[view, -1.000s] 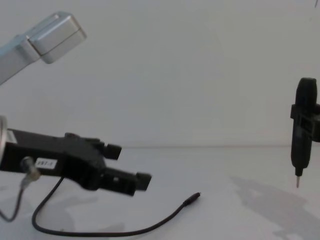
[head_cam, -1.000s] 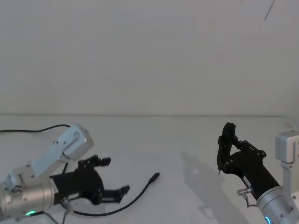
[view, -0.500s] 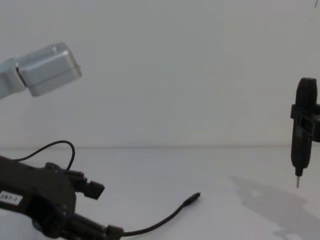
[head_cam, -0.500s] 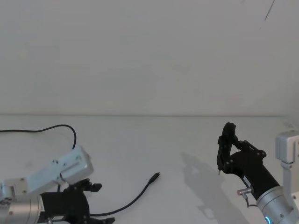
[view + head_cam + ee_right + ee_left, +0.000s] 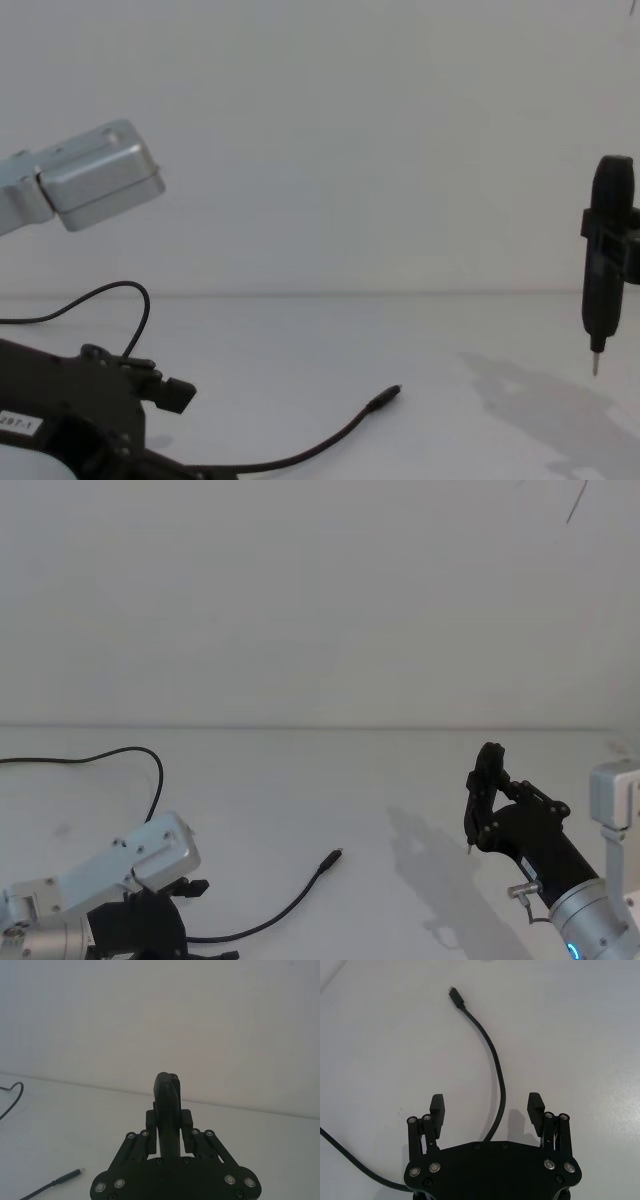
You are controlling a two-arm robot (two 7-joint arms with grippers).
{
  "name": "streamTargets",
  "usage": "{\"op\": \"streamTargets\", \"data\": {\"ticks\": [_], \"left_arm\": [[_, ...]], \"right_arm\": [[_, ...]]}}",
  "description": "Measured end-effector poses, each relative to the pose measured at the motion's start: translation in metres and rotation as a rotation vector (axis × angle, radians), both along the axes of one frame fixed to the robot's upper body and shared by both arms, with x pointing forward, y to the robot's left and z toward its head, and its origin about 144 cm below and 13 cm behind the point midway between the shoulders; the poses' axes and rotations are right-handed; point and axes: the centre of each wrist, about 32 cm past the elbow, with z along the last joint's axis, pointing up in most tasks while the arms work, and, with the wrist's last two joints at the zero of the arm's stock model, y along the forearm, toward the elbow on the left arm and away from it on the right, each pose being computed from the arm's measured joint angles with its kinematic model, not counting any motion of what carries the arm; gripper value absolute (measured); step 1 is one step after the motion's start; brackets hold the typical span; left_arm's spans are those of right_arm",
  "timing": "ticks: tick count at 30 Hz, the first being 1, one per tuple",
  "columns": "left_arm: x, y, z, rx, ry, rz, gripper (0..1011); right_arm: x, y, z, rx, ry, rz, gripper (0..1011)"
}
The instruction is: Pick up the data cable with the one hand.
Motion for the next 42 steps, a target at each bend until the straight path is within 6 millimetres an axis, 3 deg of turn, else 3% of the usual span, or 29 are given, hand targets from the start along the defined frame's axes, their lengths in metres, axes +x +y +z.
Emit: {"op": "streamTargets", "data": {"ticks": [20, 42], "left_arm": [[-0.001, -0.003, -0.008, -0.079, 0.018, 0.062, 1002], [0.013, -0.011, -0.009, -0.163, 0.087, 0.097, 1001]], "right_arm": [[0.0, 0.0, 0.0, 0.0, 0.0, 0.0, 284], [0.0, 0.0, 0.0, 0.0, 0.0, 0.0, 284]]}}
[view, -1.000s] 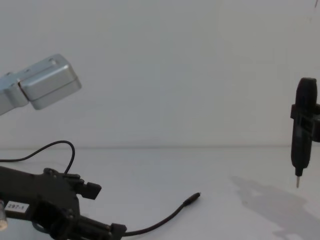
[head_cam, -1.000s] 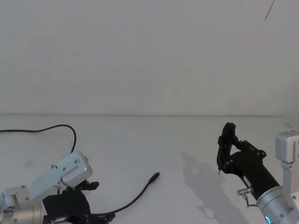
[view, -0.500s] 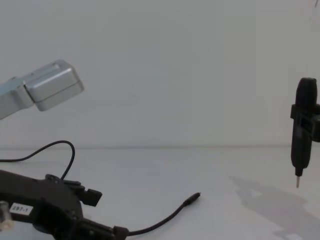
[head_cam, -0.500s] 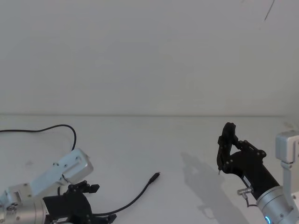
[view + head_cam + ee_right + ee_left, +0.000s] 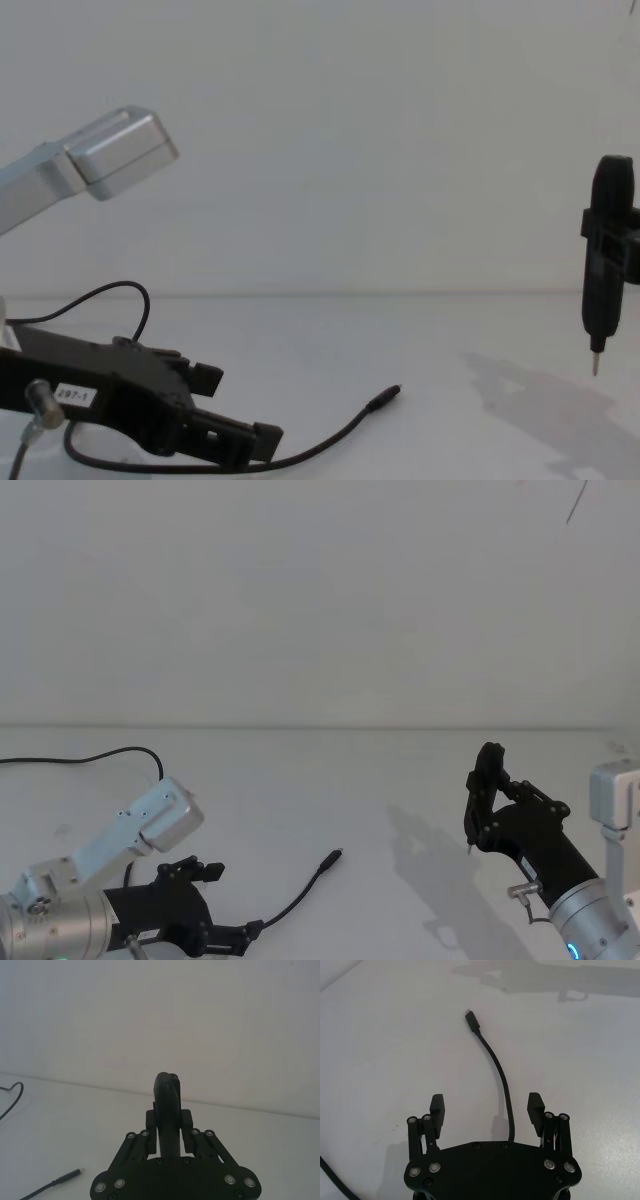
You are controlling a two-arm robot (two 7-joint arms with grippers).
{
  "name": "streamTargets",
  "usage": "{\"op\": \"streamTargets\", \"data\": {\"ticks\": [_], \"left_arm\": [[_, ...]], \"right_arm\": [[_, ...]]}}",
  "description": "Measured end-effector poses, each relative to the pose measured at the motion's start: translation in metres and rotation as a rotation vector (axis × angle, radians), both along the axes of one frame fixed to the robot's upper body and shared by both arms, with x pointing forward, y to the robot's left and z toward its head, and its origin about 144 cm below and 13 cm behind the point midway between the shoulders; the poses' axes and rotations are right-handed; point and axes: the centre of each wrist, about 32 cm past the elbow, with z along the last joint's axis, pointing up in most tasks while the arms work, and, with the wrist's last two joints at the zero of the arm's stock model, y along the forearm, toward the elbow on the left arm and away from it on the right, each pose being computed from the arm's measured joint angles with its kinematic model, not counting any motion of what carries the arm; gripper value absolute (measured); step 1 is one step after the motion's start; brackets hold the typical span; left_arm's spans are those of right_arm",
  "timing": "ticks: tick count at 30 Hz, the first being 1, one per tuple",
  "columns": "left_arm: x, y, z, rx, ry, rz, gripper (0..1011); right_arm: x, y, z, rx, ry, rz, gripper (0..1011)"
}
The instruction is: Pick up the data cable with the one hand.
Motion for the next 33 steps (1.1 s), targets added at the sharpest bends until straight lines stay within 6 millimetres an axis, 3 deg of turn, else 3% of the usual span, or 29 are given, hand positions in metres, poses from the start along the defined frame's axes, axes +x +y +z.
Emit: {"op": "streamTargets", "data": {"ticks": [33], "left_arm": [[0.002, -0.013, -0.006, 0.056, 0.065, 0.04, 1001]], "right_arm": [[0.0, 0.0, 0.0, 0.0, 0.0, 0.0, 284]]}}
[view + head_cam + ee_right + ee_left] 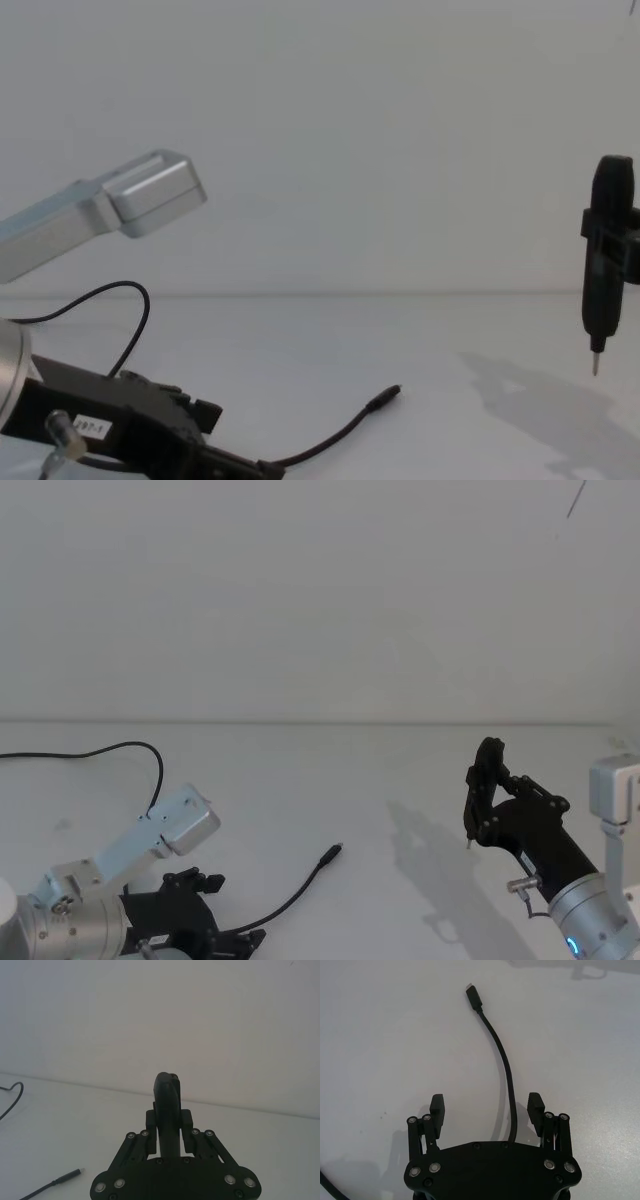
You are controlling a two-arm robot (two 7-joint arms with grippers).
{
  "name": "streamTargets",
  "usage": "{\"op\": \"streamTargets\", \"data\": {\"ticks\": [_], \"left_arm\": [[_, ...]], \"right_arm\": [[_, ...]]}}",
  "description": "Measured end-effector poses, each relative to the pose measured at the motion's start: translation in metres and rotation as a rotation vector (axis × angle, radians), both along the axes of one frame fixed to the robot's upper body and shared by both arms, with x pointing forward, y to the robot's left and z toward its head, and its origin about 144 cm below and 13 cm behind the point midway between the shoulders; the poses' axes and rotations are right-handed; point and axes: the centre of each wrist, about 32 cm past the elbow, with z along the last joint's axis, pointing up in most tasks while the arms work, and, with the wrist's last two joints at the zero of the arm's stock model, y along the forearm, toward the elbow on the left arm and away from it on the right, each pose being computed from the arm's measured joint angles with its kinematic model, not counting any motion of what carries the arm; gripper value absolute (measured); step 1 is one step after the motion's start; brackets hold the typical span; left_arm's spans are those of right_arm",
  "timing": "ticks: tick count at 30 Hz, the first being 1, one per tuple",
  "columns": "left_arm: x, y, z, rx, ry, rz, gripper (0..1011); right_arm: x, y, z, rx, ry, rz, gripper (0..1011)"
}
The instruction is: Pick up the data cable with the one hand.
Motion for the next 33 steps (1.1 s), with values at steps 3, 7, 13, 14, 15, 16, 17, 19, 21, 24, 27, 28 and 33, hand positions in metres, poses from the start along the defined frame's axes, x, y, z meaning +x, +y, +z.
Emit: {"op": "streamTargets", "data": {"ticks": [3, 7, 13, 14, 15, 16, 17, 19, 21, 24, 27, 28, 33], "left_arm": [[-0.0004, -0.0001, -0.0007, -0.003, 0.007, 0.01, 1001], [-0.0007, -0.0002, -0.0013, -0.005, 0.012, 0.019, 1002], [-0.0012, -0.0002, -0.0021, -0.008, 0.02, 0.028, 993], [-0.0012, -0.0003, -0.0022, -0.008, 0.02, 0.029, 963], [-0.0013, -0.0003, -0.0023, -0.008, 0.021, 0.03, 951], [-0.0013, -0.0002, -0.0024, -0.009, 0.022, 0.032, 935], [-0.0014, -0.0002, -0.0024, -0.009, 0.023, 0.033, 908], [-0.0014, -0.0002, -0.0026, -0.01, 0.024, 0.035, 849], [-0.0015, -0.0002, -0.0027, -0.01, 0.025, 0.036, 797], [-0.0016, -0.0002, -0.0029, -0.011, 0.027, 0.037, 726], [-0.0016, -0.0002, -0.003, -0.011, 0.028, 0.038, 629], [-0.0016, -0.0002, -0.003, -0.011, 0.028, 0.039, 606], [-0.0017, -0.0002, -0.0031, -0.011, 0.028, 0.041, 425]], "right_arm": [[0.0, 0.0, 0.0, 0.0, 0.0, 0.0, 283], [0.0, 0.0, 0.0, 0.0, 0.0, 0.0, 284], [0.0, 0.0, 0.0, 0.0, 0.0, 0.0, 284], [0.0, 0.0, 0.0, 0.0, 0.0, 0.0, 284], [0.0, 0.0, 0.0, 0.0, 0.0, 0.0, 284], [0.0, 0.0, 0.0, 0.0, 0.0, 0.0, 284], [0.0, 0.0, 0.0, 0.0, 0.0, 0.0, 284], [0.0, 0.0, 0.0, 0.0, 0.0, 0.0, 284], [0.0, 0.0, 0.0, 0.0, 0.0, 0.0, 284], [0.0, 0.0, 0.0, 0.0, 0.0, 0.0, 284], [0.0, 0.0, 0.0, 0.0, 0.0, 0.0, 284], [0.0, 0.0, 0.0, 0.0, 0.0, 0.0, 284], [0.0, 0.0, 0.0, 0.0, 0.0, 0.0, 284]]}}
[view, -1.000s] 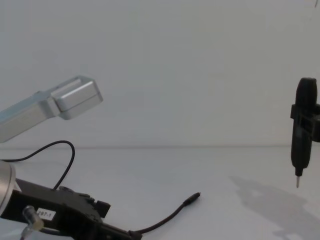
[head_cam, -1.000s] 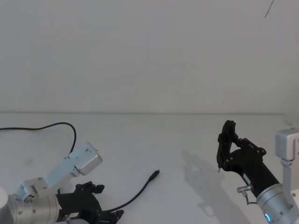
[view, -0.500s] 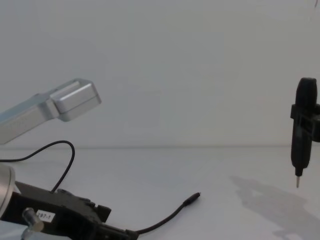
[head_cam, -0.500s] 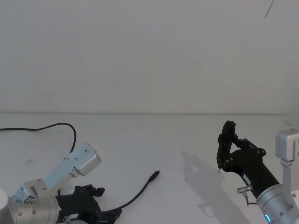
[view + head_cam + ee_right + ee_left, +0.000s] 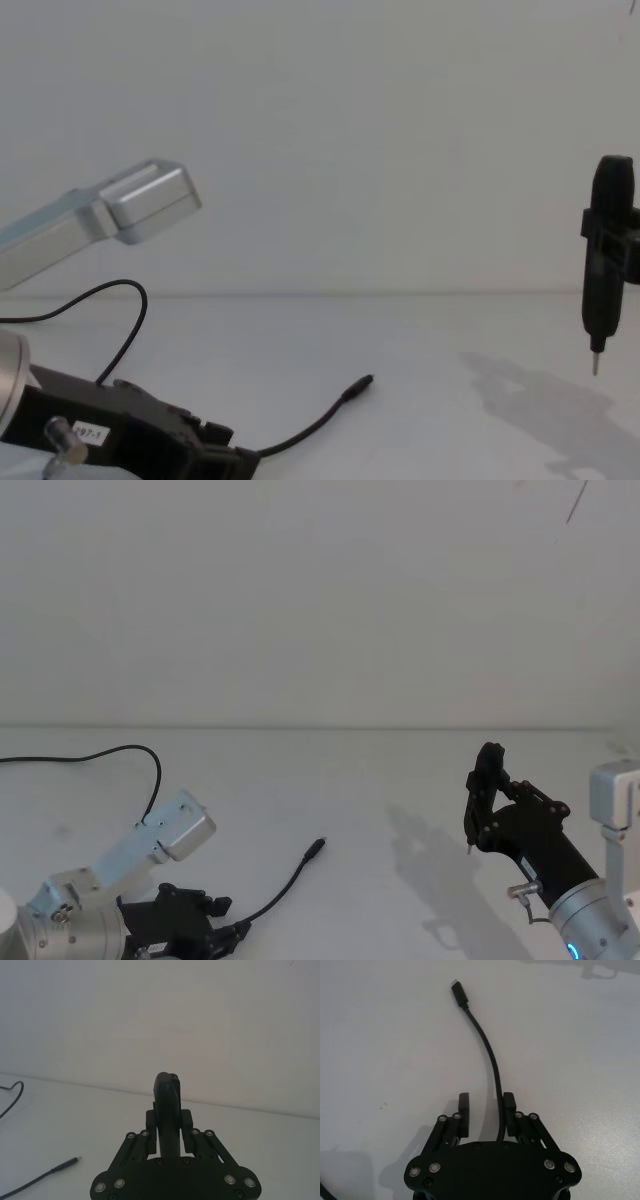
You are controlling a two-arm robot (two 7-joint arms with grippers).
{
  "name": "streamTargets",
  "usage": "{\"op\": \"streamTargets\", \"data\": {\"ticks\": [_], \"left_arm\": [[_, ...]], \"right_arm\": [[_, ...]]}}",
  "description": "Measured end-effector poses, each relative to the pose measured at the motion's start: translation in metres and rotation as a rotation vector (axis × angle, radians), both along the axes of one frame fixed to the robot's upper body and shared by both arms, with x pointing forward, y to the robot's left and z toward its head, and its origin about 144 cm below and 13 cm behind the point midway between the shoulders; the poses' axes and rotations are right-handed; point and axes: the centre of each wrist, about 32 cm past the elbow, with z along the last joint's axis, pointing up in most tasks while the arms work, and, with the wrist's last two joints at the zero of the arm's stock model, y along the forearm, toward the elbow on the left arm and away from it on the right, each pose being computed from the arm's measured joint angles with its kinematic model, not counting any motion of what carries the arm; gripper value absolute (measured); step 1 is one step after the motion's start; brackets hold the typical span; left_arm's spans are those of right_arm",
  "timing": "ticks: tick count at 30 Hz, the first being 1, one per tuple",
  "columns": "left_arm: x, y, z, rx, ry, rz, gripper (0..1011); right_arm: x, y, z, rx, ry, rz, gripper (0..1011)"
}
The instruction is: Pick up the data cable with the one hand.
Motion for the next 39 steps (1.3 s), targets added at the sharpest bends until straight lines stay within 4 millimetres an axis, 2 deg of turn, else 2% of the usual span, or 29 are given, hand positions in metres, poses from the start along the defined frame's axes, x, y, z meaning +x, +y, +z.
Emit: {"op": "streamTargets", "data": {"ticks": [1, 2, 4, 7, 10, 12, 27, 39], "left_arm": [[0.0, 0.0, 0.0, 0.0, 0.0, 0.0, 382], [0.0, 0.0, 0.0, 0.0, 0.0, 0.0, 382], [0.0, 0.0, 0.0, -0.001, 0.001, 0.001, 282], [0.0, 0.0, 0.0, -0.001, 0.001, 0.001, 226], [0.0, 0.0, 0.0, -0.001, 0.001, 0.002, 94], [0.0, 0.0, 0.0, -0.001, 0.002, 0.002, 64], [0.0, 0.0, 0.0, 0.0, -0.003, 0.0, 56], [-0.004, -0.001, 0.002, 0.016, -0.111, -0.056, 56]], "right_arm": [[0.0, 0.0, 0.0, 0.0, 0.0, 0.0, 284], [0.0, 0.0, 0.0, 0.0, 0.0, 0.0, 284], [0.0, 0.0, 0.0, 0.0, 0.0, 0.0, 284], [0.0, 0.0, 0.0, 0.0, 0.0, 0.0, 284], [0.0, 0.0, 0.0, 0.0, 0.0, 0.0, 284], [0.0, 0.0, 0.0, 0.0, 0.0, 0.0, 284], [0.0, 0.0, 0.0, 0.001, -0.001, 0.0, 284], [0.0, -0.004, 0.011, 0.08, -0.015, 0.036, 284]]}}
